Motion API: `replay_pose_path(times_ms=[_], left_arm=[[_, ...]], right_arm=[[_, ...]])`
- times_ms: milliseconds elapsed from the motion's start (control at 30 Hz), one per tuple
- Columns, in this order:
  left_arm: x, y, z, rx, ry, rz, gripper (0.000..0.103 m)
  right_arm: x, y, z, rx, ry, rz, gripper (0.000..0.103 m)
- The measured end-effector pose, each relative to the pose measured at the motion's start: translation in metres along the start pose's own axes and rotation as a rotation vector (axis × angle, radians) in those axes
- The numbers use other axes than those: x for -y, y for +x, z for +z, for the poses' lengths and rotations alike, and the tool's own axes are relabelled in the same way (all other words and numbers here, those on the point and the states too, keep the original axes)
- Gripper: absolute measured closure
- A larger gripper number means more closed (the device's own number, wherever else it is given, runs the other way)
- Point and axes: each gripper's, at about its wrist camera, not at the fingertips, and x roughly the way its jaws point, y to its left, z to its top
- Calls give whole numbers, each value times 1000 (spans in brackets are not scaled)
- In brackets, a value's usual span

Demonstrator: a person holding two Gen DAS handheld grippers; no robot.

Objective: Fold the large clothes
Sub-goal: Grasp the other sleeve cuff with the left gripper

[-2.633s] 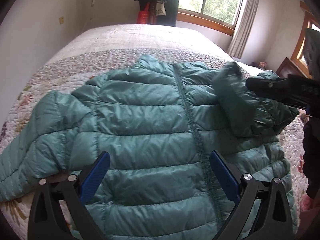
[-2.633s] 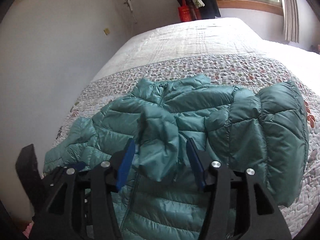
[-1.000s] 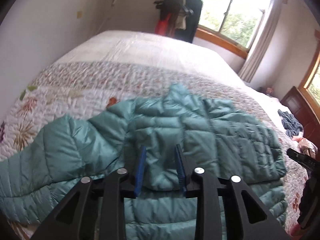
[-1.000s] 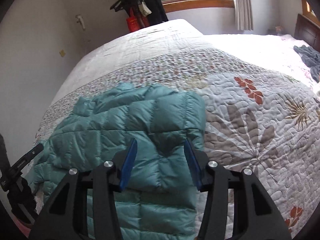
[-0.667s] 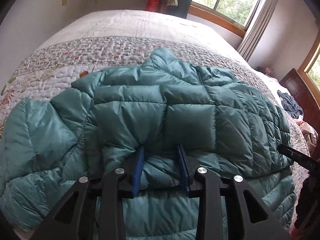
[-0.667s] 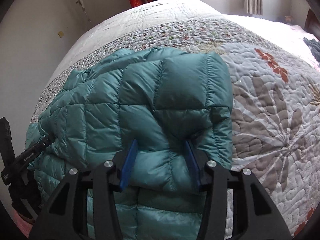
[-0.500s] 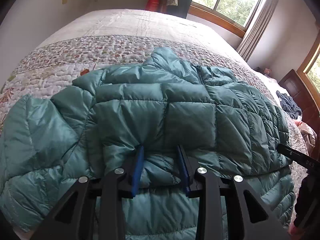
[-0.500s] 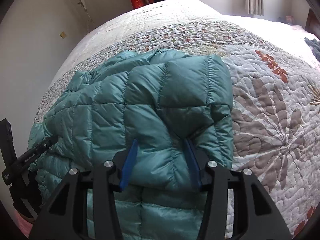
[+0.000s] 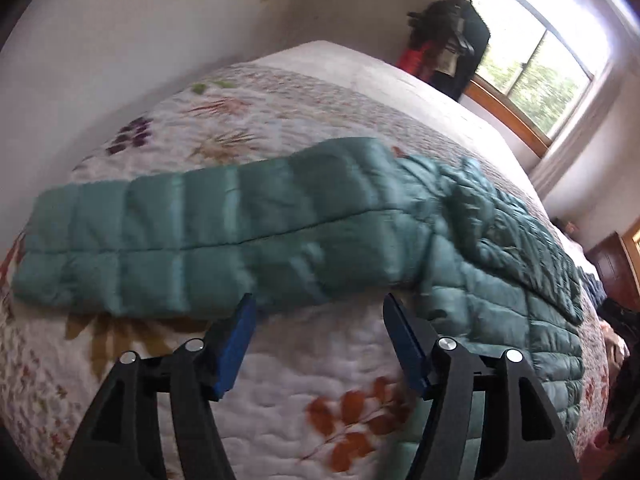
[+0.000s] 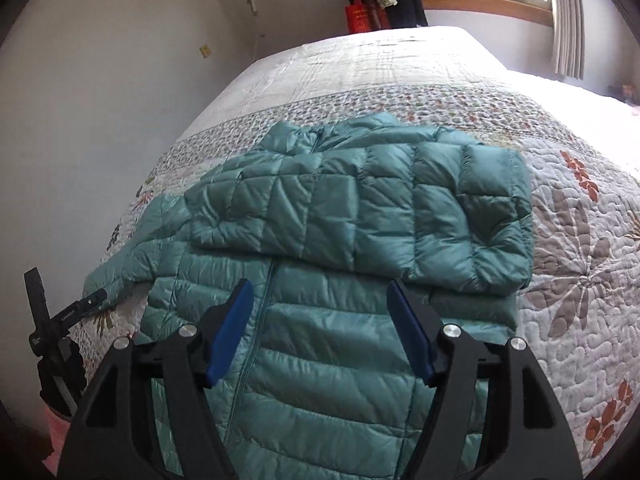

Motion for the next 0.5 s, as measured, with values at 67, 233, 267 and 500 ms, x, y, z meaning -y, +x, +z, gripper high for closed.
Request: replay_pose_path(times_ms=[67,233,267,500], left_arm=[[-34,-2,-3,0,-67,55,37],[-98,7,0,13,-231,91,37],[-108,11,2,15,-263,89,37],[-138,24,16,62,-405,32,39]], right_arm=[[-8,10,-8,-28,-7,-2,34],[-17,41,-22,-98,-12,-10,34],[-17,47,-24,-108,-9,-6,34],[-4,66,-27,-114,8,-23,34]])
